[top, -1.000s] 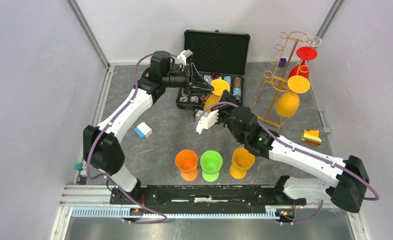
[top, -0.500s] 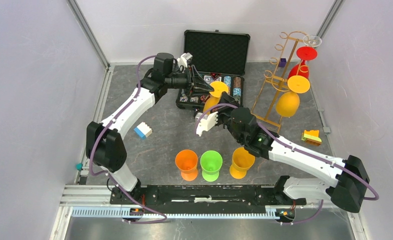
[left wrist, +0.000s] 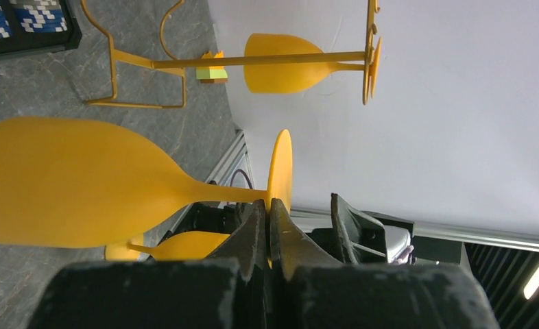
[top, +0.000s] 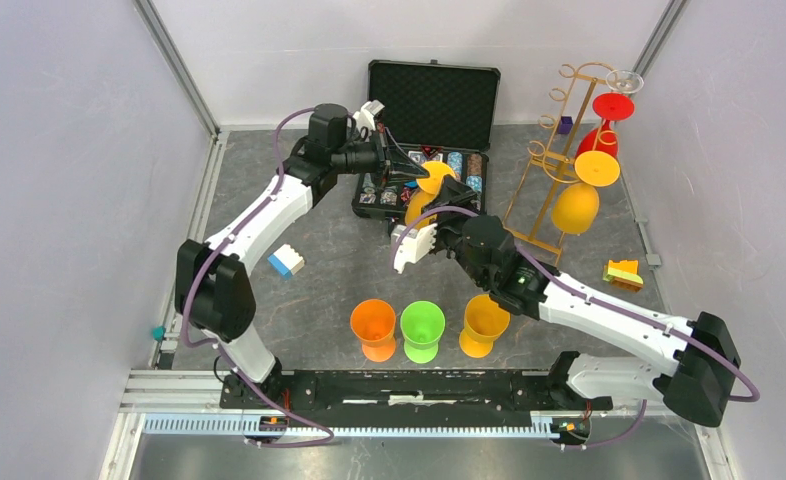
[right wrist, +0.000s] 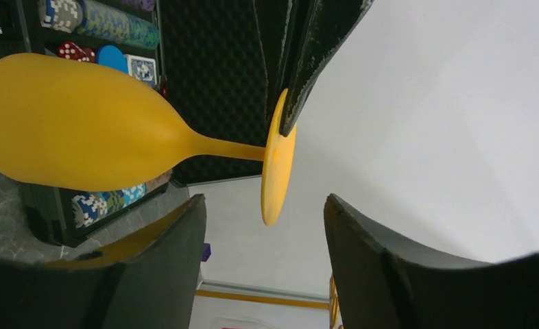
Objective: Place the wine glass upside down on the wine glass rack
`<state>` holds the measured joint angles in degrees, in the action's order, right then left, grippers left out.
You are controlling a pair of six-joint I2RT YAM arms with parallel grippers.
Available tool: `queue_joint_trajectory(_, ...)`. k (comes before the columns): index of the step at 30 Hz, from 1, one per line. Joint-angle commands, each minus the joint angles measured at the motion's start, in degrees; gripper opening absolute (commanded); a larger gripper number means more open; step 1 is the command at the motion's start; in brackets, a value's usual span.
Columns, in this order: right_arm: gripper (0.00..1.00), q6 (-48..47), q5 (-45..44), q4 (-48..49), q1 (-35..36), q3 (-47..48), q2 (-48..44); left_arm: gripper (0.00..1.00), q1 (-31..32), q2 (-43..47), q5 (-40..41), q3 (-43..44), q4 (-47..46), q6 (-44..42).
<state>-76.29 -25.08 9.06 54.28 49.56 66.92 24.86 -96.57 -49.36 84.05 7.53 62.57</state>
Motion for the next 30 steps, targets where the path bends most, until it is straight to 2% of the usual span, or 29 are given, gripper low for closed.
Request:
queue_joint_trajectory(1, 0.77, 9.1, 2.2, -4.0, 0.2, 3.5, -2.6, 0.02, 0.1, -1.3, 1.9, 2.2, -2.7, 1.1)
queue_joint_trajectory(6, 0.98, 21.4, 4.4, -17.8, 0.2, 12.3, -3.4, 0.02, 0.4, -3.9, 4.0, 5.5, -2.7, 0.9)
queue_joint_trajectory(15, 0.98, 52.6, 8.5, -38.9, 0.2, 26.3, -4.4, 0.02, 3.6, -14.8, 6.4, 20.3, -3.0, 2.7)
queue_joint_trajectory(20, 0.98, 64.8, 9.5, -44.1, 0.2, 23.7, -8.9, 0.02, 5.6, -23.2, 7.9, 33.1, -3.7, 5.6)
queue_joint_trajectory(23, 0.98, 73.1, 5.8, -43.8, 0.2, 20.2, -13.3, 0.02, 6.7, -28.5, 9.4, 41.2, -3.5, 7.9)
queue_joint_trajectory(27, 0.98, 81.8, 2.4, -46.5, 0.3, 17.8, -19.5, 0.02, 7.6, -33.7, 13.5, 47.0, -4.1, 11.9)
queue_joint_trajectory(30, 0.98, 84.4, 0.4, -53.9, 0.2, 19.9, -20.7, 0.02, 8.1, -36.5, 16.8, 50.1, -7.0, 15.7)
